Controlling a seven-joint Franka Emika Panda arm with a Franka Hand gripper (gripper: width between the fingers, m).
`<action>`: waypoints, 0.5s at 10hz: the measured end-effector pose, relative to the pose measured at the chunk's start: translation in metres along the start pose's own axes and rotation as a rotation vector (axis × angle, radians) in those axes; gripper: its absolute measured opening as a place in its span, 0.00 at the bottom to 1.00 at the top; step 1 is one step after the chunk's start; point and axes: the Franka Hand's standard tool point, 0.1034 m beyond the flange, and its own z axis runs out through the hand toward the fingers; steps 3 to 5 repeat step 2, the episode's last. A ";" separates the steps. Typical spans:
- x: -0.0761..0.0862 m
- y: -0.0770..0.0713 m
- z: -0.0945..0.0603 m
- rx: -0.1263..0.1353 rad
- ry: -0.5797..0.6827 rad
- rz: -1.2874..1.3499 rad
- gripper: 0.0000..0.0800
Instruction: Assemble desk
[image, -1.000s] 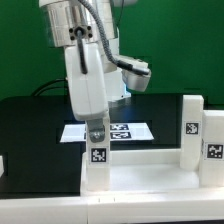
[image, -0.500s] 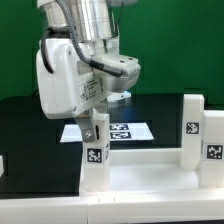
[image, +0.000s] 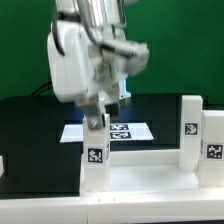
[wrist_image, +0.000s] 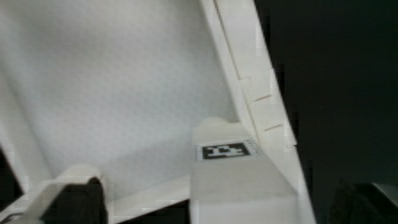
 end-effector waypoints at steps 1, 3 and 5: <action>-0.003 -0.003 -0.008 0.006 -0.008 -0.002 0.80; -0.005 -0.002 -0.005 0.002 -0.006 -0.007 0.81; -0.005 -0.002 -0.005 0.002 -0.006 -0.007 0.81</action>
Offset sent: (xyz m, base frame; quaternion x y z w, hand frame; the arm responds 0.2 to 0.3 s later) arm 0.0000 0.0000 0.0000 0.0000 0.0000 0.0000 1.0000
